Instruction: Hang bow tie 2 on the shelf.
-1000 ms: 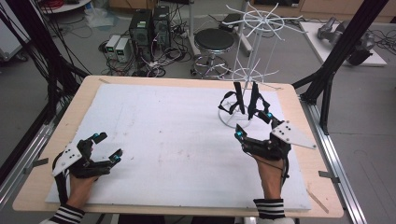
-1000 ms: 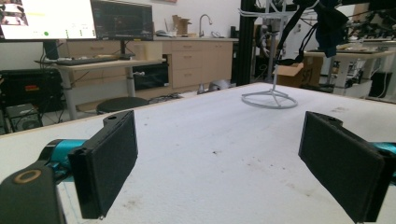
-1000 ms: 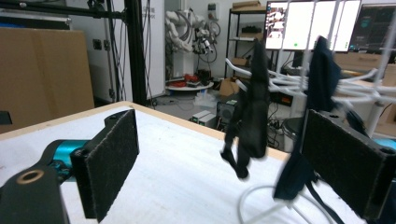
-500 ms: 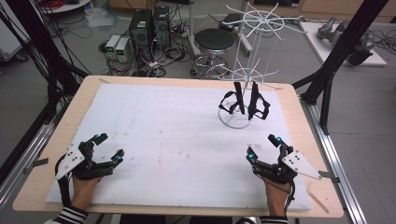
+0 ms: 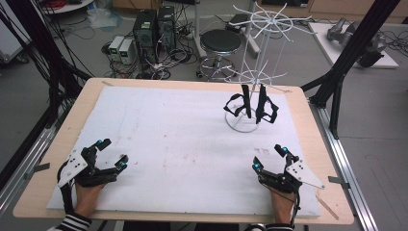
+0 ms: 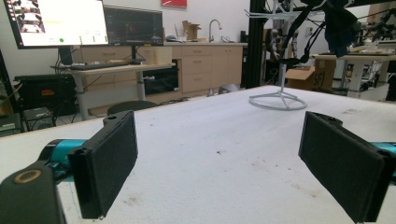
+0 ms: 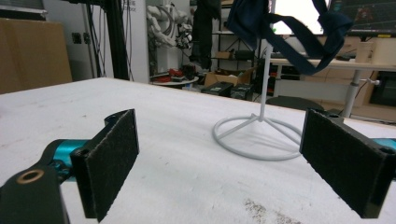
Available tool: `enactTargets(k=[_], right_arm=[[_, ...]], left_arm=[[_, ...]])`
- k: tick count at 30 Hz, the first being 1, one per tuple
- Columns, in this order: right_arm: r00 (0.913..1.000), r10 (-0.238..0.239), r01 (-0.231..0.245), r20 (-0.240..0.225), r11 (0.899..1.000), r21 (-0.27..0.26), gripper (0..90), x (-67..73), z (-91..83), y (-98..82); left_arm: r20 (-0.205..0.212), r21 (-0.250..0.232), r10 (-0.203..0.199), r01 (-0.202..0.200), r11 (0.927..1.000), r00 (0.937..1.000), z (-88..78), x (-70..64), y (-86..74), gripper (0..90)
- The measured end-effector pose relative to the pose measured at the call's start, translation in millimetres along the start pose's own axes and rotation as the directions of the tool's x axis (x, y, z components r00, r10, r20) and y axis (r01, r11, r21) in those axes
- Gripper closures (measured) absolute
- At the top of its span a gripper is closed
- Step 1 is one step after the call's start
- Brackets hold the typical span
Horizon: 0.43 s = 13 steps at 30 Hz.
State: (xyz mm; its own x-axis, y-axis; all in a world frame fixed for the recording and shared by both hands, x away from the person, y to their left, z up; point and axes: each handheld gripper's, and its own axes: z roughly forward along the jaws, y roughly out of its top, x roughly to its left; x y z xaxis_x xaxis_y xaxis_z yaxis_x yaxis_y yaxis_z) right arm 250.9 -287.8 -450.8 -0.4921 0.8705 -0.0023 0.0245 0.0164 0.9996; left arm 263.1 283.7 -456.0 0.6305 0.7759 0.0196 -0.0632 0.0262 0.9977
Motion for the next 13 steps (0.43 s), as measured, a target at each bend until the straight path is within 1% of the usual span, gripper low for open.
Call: enactTargets(k=[1,2,4,6,11,13], right_arm=[[1.0000,0.003,-0.003,0.005,1.000,0.001,11.1,0.5,-0.1,-0.9],[1.0000,0.004,-0.004,0.000,1.000,0.001,11.1,0.8,-0.4,-1.8],[1.0000,-0.006,0.006,0.001,1.000,0.005,11.1,1.6,-0.5,-2.6],[1.0000,-0.008,0.008,-0.001,1.000,-0.004,11.1,1.0,-0.7,-3.1],[1.0000,0.000,0.000,0.006,1.000,-0.018,11.0,1.2,-2.6,-4.1],[1.0000,-0.003,0.003,0.009,1.000,-0.027,11.1,0.6,-2.5,-4.3]], left_arm=[[0.000,-0.002,0.001,-0.001,1.0000,1.0000,0.0,-0.1,-0.1,12.1],[0.001,-0.002,0.001,-0.001,1.0000,1.0000,-0.2,-0.1,-0.1,12.1],[0.004,-0.002,-0.001,0.001,1.0000,1.0000,-0.4,0.2,-0.1,12.0],[0.001,-0.005,-0.006,0.006,1.0000,1.0000,-0.7,0.2,-0.3,11.8],[0.002,-0.006,0.001,-0.001,1.0000,1.0000,-0.6,0.2,-0.3,11.8],[-0.004,-0.005,-0.006,0.006,1.0000,1.0000,-0.6,0.0,-0.3,11.7]])
